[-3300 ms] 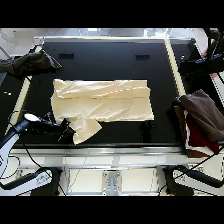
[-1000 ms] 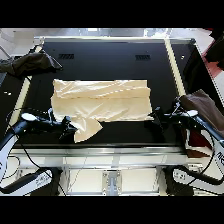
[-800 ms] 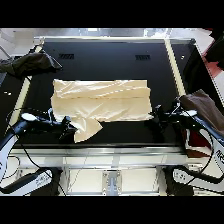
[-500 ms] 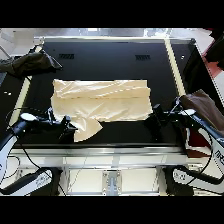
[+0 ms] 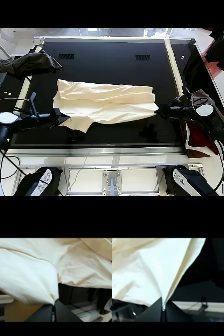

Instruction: Fold the shirts.

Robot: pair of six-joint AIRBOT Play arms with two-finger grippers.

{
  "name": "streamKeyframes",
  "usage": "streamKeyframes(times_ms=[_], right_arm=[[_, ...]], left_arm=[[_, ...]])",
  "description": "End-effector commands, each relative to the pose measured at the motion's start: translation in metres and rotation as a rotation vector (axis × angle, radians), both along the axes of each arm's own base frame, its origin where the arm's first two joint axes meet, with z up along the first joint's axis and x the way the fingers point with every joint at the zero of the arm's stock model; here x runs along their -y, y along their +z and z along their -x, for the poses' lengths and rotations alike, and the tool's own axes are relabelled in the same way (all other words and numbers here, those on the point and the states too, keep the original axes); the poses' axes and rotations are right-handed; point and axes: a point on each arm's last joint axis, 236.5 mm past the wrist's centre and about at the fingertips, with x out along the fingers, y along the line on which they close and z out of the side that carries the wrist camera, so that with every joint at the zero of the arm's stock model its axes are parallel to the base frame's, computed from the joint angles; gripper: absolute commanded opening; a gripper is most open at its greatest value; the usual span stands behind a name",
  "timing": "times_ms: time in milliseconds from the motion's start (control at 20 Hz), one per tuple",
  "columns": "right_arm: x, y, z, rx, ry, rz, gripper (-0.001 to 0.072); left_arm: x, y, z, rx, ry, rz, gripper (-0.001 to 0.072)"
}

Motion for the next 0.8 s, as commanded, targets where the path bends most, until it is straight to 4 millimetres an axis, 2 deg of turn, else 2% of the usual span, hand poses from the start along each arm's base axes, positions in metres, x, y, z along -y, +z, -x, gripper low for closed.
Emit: streamKeyframes(times_ms=[0,50,150,250,500,600,750], right_arm=[[0.001,-0.006,0.037,-0.091,0.121,0.07,0.002],[0.004,-0.007,0.039,-0.092,0.129,0.094,0.002],[0.01,-0.009,0.036,-0.082,0.123,0.12,0.0019],[0.015,-0.005,0.022,-0.03,0.091,0.137,0.0017],[0.031,0.039,-0.044,0.15,0.05,0.195,0.0017],[0.026,0.046,-0.066,0.177,0.085,0.207,0.0018],[0.018,0.053,-0.105,0.236,0.092,0.222,0.0019]], left_arm=[[0.012,0.009,0.024,0.005,-0.09,-0.053,0.001],[0.007,0.008,0.019,0.016,-0.058,-0.08,0.001],[-0.01,0.017,-0.007,0.092,0.034,-0.127,0.0009],[-0.018,0.025,-0.025,0.127,0.044,-0.159,0.0008],[-0.04,0.031,-0.086,0.164,-0.06,-0.387,0.0008],[-0.043,0.03,-0.116,0.184,-0.113,-0.485,0.0008],[-0.055,0.034,-0.165,0.224,-0.088,-0.582,0.0008]])
